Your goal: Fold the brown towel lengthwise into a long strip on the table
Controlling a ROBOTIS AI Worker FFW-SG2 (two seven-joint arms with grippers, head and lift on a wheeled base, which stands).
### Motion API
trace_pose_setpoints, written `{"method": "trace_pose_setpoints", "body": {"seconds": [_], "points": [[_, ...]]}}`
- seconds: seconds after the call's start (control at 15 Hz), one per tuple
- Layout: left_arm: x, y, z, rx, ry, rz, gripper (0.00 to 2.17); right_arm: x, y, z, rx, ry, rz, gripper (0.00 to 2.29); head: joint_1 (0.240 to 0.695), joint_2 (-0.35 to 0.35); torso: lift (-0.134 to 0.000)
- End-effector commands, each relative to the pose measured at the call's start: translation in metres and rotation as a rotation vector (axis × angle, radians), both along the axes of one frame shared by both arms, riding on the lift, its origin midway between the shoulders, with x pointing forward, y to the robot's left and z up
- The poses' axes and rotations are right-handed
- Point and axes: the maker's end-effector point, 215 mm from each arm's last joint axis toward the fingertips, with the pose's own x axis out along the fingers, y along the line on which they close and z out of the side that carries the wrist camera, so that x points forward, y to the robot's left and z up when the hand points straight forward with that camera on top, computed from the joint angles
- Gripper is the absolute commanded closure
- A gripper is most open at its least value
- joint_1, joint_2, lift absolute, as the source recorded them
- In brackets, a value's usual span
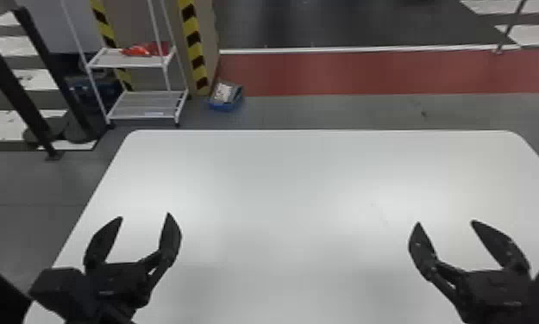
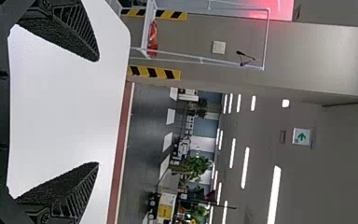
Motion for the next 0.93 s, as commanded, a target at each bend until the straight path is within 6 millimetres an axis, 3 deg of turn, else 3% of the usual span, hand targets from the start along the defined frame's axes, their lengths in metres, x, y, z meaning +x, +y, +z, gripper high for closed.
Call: {"method": "trace_pose_setpoints", "body": {"seconds": [0.0, 0.87], "points": [[0.0001, -0.0001, 0.0007, 0.0, -0.001, 0.0, 0.08, -0.0003, -0.0008, 0.0005, -0.001, -0.002, -0.001, 0.1, 0.695, 0.061, -0.094], [-0.0003, 0.0001, 0.0044, -0.001, -0.012, 0.003, 0.08, -0.0014, 0.0011, 0.0039, -0.001, -0.013, 0.005, 0.1, 0.695, 0.063, -0.094]]}}
